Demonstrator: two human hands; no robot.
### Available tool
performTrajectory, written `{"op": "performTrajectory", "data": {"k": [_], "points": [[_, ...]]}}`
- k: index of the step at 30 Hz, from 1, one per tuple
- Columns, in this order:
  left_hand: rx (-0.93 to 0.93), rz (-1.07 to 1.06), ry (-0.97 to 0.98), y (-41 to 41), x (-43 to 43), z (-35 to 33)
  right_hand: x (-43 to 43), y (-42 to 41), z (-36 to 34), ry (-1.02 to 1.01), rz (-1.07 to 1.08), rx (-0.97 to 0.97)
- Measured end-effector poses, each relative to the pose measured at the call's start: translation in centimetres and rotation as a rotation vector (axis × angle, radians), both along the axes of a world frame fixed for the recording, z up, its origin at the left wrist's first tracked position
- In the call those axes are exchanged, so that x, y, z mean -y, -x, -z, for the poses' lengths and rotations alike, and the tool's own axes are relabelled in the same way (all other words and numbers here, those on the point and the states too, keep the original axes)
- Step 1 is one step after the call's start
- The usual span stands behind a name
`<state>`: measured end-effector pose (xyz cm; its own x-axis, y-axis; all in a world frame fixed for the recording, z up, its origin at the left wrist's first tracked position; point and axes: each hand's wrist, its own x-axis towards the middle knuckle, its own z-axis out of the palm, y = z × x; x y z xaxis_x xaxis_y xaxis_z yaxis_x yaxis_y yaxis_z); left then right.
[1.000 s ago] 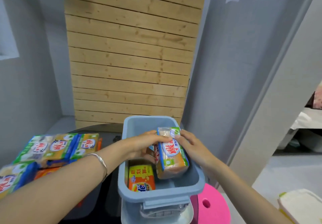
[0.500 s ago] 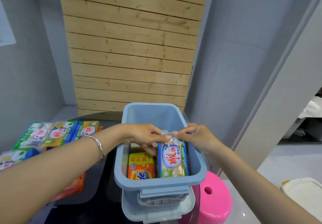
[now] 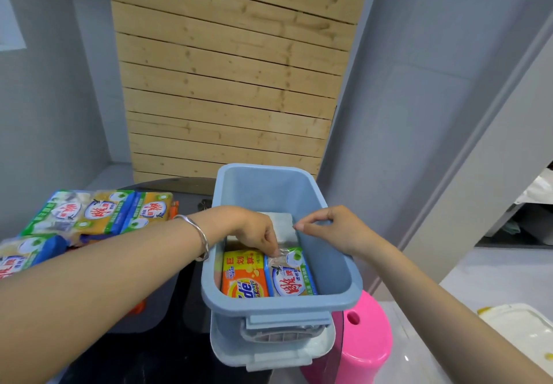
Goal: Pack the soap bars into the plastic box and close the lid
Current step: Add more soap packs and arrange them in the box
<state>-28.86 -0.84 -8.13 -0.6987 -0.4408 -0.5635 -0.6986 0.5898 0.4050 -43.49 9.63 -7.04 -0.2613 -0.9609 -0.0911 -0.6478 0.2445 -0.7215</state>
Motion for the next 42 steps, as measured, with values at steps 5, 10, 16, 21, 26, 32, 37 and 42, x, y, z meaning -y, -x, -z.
{"op": "performTrajectory", "data": {"k": [5,10,16,21,26,32,37,42], "points": [[-0.016,0.005,-0.103,0.1,0.1,0.1,-0.2,0.1,0.1,0.008,-0.02,0.062],[-0.081,0.011,-0.046,-0.2,-0.2,0.0,-0.4,0.0,0.1,0.029,-0.003,0.119],[-0.421,-0.045,0.246,-2.9,-0.3,-2.9,-1.3,-0.2,-0.4,0.079,-0.005,0.143],[-0.638,-0.164,0.366,-9.1,-0.3,-5.9,-1.5,-1.3,-0.8,0.133,0.018,-0.02],[-0.673,-0.314,0.388,-17.7,1.2,-6.0,-0.2,-6.8,-3.6,0.241,-0.114,-0.127],[-0.542,-0.51,0.452,-28.4,2.8,-3.6,4.2,-16.8,-3.7,0.249,-0.287,-0.142],[-0.476,-0.732,0.313,-33.5,4.0,-0.1,8.8,-23.4,-0.8,0.082,-0.319,-0.098],[-0.528,-0.921,0.103,-35.1,5.6,3.6,11.8,-27.6,2.2,-0.001,-0.301,0.049]]}}
